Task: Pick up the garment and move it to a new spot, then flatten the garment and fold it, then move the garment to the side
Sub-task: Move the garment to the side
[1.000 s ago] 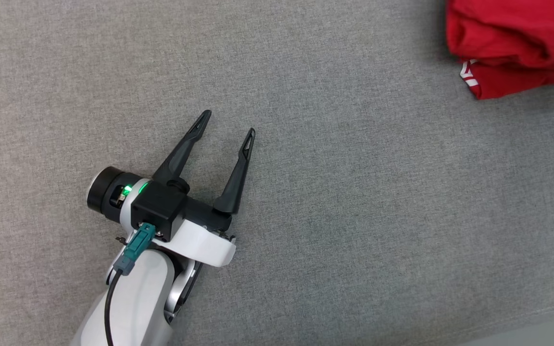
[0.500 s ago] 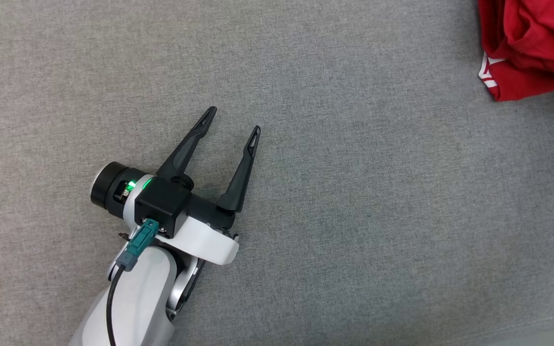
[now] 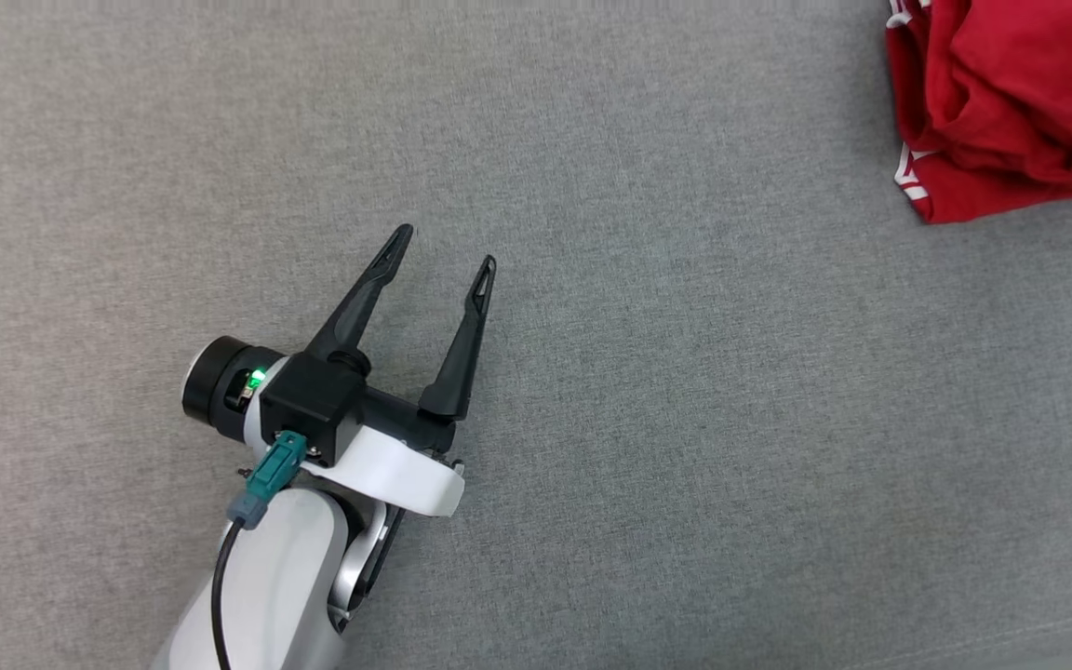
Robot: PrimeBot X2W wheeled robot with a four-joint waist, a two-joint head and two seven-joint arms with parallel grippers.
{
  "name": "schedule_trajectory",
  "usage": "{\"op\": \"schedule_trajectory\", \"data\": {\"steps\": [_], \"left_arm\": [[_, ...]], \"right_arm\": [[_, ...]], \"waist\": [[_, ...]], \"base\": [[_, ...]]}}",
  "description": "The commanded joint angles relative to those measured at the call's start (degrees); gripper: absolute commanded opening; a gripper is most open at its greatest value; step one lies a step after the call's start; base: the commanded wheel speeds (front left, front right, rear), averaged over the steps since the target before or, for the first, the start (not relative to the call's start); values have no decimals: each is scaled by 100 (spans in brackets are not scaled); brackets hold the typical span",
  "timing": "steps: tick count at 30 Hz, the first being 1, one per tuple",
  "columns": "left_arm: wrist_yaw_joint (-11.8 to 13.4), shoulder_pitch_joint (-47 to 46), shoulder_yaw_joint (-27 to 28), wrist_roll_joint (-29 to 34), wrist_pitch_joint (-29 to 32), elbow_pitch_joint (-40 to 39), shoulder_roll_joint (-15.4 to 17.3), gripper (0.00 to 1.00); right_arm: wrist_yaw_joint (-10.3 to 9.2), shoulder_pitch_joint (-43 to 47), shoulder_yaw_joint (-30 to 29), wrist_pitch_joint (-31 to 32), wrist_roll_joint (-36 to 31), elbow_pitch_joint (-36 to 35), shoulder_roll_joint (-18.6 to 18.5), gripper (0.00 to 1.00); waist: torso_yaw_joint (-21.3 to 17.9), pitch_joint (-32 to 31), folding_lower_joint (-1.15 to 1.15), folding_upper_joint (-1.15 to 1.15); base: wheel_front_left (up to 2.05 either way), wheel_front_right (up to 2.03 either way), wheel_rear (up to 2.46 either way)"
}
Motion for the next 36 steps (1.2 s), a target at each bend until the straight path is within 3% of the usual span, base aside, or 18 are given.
{"op": "schedule_trajectory", "data": {"steps": [1, 10, 15, 23, 36], "left_arm": [[50, 91, 49, -51, -36, 24, 19, 100], [321, 411, 392, -514, -107, 196, -159, 100], [467, 617, 625, -759, -140, 264, -240, 100], [606, 955, 919, -727, -141, 65, -292, 100], [228, 1825, 1306, -183, -144, -462, -346, 100]], "right_arm": [[-1, 101, -245, -35, -163, -236, 68, 100], [-1, 1982, -1725, -37, -1165, -2116, 1029, 100], [-1, 3098, -2127, -39, -1535, -2941, 1504, 100], [-1, 4411, -2529, -39, -1959, -3868, 1958, 100], [-1, 6485, -3339, -40, -2316, -5243, 2597, 100]], "waist": [[32, -157, 0, 0], [319, -867, 0, 0], [547, -1209, 0, 0], [757, -1719, 0, 0], [966, -2442, 0, 0]], "base": [[0, 0, 0], [0, 0, 0], [0, 0, 0], [0, 0, 0], [0, 0, 0]]}}
